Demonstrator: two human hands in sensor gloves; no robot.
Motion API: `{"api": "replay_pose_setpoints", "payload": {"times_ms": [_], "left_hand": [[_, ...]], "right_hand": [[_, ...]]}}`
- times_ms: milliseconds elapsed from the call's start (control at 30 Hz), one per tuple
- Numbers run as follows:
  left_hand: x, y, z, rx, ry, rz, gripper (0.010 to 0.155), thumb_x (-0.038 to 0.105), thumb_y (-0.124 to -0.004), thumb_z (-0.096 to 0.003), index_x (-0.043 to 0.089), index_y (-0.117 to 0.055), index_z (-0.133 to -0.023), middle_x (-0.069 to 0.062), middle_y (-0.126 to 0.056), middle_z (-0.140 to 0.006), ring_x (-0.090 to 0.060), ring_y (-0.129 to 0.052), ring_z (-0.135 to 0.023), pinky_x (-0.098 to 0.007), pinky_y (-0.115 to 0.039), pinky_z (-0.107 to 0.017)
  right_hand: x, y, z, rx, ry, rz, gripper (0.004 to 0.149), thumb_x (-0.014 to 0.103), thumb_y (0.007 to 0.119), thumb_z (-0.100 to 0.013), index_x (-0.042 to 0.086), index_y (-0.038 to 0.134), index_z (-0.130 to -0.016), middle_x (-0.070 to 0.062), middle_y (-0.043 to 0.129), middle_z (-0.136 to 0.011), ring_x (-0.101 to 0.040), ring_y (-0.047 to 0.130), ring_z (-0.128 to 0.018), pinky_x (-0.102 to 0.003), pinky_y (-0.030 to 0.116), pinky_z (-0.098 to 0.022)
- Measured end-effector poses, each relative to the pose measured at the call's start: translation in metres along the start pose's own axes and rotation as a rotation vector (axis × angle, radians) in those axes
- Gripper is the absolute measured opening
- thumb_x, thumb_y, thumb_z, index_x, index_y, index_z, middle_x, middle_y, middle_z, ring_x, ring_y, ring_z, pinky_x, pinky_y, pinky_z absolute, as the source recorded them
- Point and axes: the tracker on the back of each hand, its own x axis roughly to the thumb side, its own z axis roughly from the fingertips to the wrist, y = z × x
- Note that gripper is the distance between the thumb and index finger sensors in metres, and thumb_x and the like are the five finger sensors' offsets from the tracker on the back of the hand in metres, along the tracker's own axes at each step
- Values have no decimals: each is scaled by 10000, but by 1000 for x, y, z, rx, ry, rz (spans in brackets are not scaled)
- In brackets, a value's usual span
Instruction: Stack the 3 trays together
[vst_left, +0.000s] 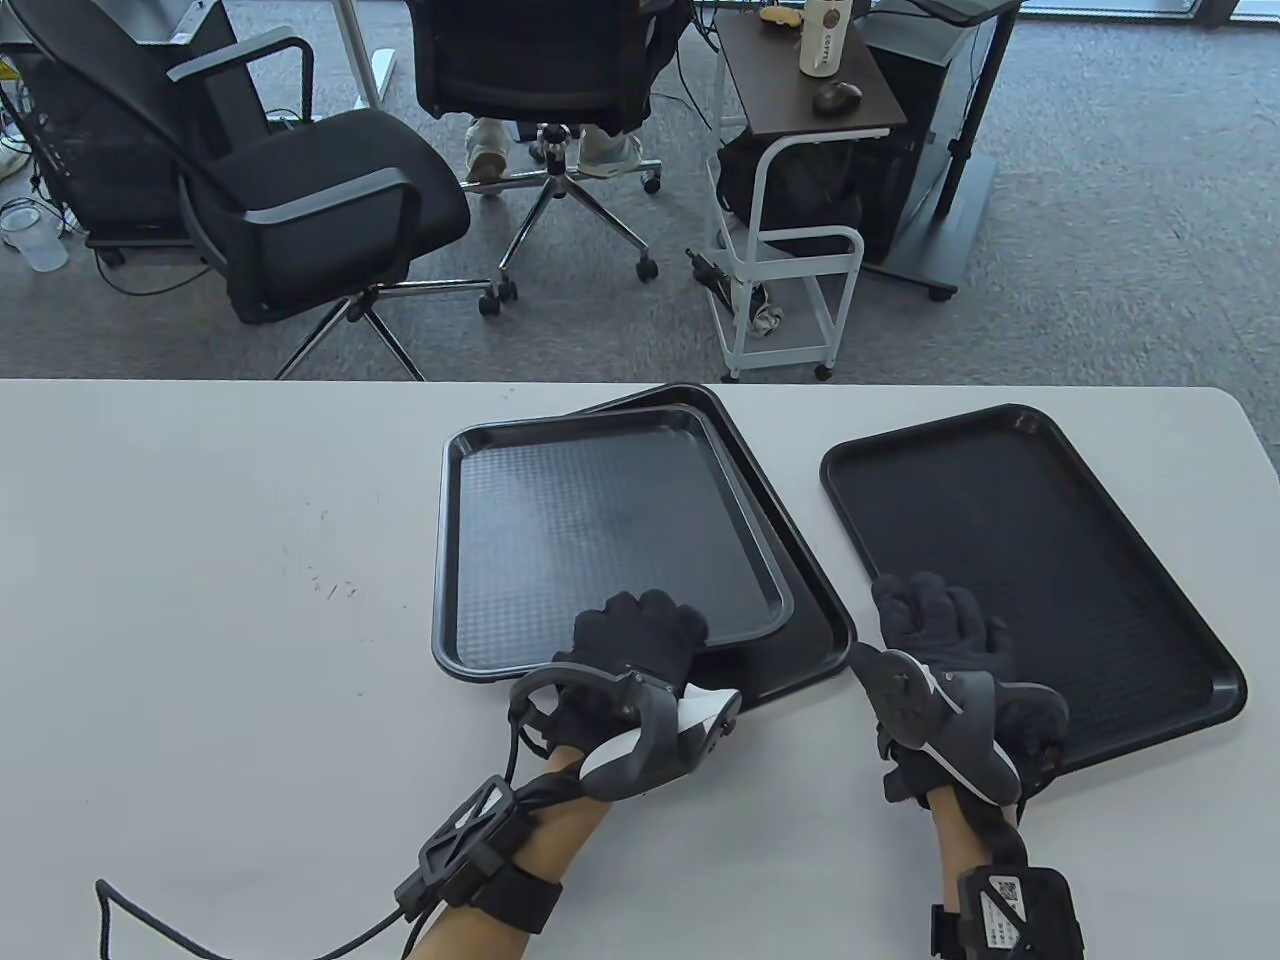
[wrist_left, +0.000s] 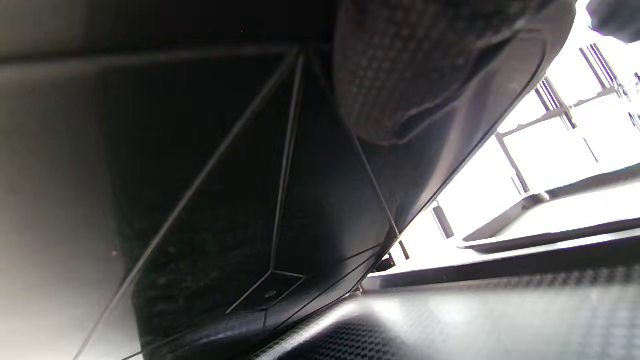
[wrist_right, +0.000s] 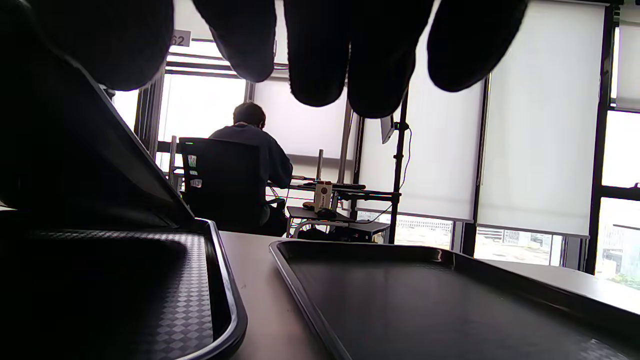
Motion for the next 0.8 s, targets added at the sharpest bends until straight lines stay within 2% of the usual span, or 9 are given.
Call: {"api": "replay_pose_setpoints", "payload": {"times_ms": [167,333,433,500,700,800], "left_hand": [[13,-3,-5,-52,-4,17,425,304,-990,-366,416,-774,-715,130,-921,-624,-128,-941,-381,-384,-907,-404],[24,-1,-11,-146,-12,100,442,369,-981,-371,411,-788,-766,120,-943,-687,-121,-982,-412,-380,-926,-430],[33,-3,-15,-277,-28,197,479,393,-977,-369,387,-813,-820,92,-961,-756,-148,-1035,-487,-405,-939,-475],[40,-8,-16,-323,-26,272,490,365,-969,-380,355,-835,-851,64,-970,-792,-185,-1056,-536,-425,-941,-487],[57,-18,-10,-311,-57,252,522,360,-974,-382,347,-848,-888,58,-979,-834,-191,-1083,-584,-409,-961,-494],[63,-25,-8,-350,-80,283,555,344,-980,-381,328,-846,-919,42,-972,-868,-213,-1086,-623,-411,-959,-511]], "right_hand": [[-4,1,0,3,14,-3,670,598,750,-409,349,586,-1009,-84,708,-1104,-383,804,-949,-602,682,-641],[-5,2,0,9,24,-4,670,598,750,-410,349,584,-1009,-85,707,-1104,-385,804,-948,-602,681,-642],[-6,1,0,12,26,-4,670,599,750,-410,349,584,-1009,-83,706,-1105,-385,804,-947,-601,682,-642],[-6,1,0,14,28,-4,671,599,750,-410,350,583,-1010,-86,707,-1105,-385,805,-947,-602,682,-642],[-8,1,0,16,35,-12,671,599,749,-410,348,582,-1010,-85,707,-1105,-386,804,-947,-602,681,-641],[-7,1,0,23,32,-6,671,599,749,-411,348,582,-1011,-85,705,-1106,-382,805,-948,-602,682,-641]]}}
